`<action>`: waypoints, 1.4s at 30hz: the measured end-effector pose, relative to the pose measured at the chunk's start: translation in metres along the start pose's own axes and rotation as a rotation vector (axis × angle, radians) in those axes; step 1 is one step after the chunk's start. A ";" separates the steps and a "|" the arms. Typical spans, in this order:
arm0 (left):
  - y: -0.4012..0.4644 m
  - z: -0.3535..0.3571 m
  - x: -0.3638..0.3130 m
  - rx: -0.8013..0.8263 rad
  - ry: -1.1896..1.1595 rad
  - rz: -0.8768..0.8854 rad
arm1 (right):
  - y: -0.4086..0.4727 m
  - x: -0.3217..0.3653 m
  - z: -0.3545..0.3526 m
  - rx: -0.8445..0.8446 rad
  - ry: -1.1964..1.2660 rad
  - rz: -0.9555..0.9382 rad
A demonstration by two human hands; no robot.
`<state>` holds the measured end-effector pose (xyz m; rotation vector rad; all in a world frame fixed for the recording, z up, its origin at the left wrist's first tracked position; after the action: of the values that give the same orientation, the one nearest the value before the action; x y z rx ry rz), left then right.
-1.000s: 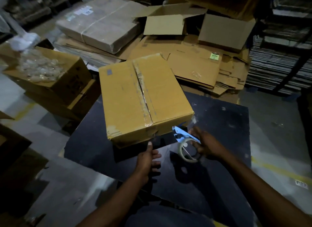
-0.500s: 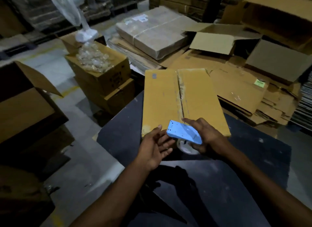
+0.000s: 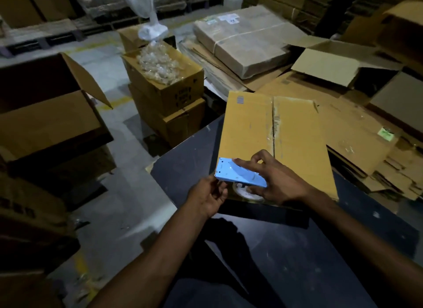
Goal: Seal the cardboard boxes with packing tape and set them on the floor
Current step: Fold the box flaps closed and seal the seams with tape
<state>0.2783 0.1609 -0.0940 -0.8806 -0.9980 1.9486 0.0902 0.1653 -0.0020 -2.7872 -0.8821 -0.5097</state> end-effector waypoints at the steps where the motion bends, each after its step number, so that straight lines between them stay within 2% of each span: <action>1: 0.002 -0.002 -0.001 -0.017 -0.010 0.022 | 0.000 0.000 0.000 0.023 -0.014 -0.003; 6: 0.009 -0.022 -0.024 -0.266 0.104 0.408 | 0.006 -0.001 0.005 0.144 -0.194 -0.024; 10: 0.017 -0.059 -0.043 -0.391 0.084 0.466 | -0.011 -0.031 -0.011 0.248 -0.219 -0.019; 14: 0.030 -0.065 -0.039 -0.387 0.190 0.478 | -0.028 -0.048 -0.012 0.370 -0.242 0.064; 29: 0.059 -0.065 -0.022 -0.487 0.209 0.467 | -0.010 -0.056 0.007 0.371 -0.335 0.128; 36: 0.070 -0.057 -0.011 -0.464 0.170 0.334 | -0.003 -0.049 0.011 0.357 -0.386 0.143; 39: 0.074 -0.056 -0.013 -0.456 0.208 0.313 | -0.001 -0.046 0.008 0.405 -0.364 0.160; 42: 0.075 -0.056 -0.014 -0.425 0.247 0.204 | 0.008 -0.038 0.005 0.454 -0.417 0.141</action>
<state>0.3077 0.1368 -0.1811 -1.4727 -1.2326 1.7572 0.0669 0.1407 -0.0213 -2.5289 -0.7451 0.2766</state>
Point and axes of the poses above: each hand's wrist, its own y-axis towards the middle knuckle, its own z-axis out of the palm, x = y × z, the point moved 4 cm from there along y, towards the middle knuckle, and after that the axes turned 13 degrees about -z, right-handed, at the moved point
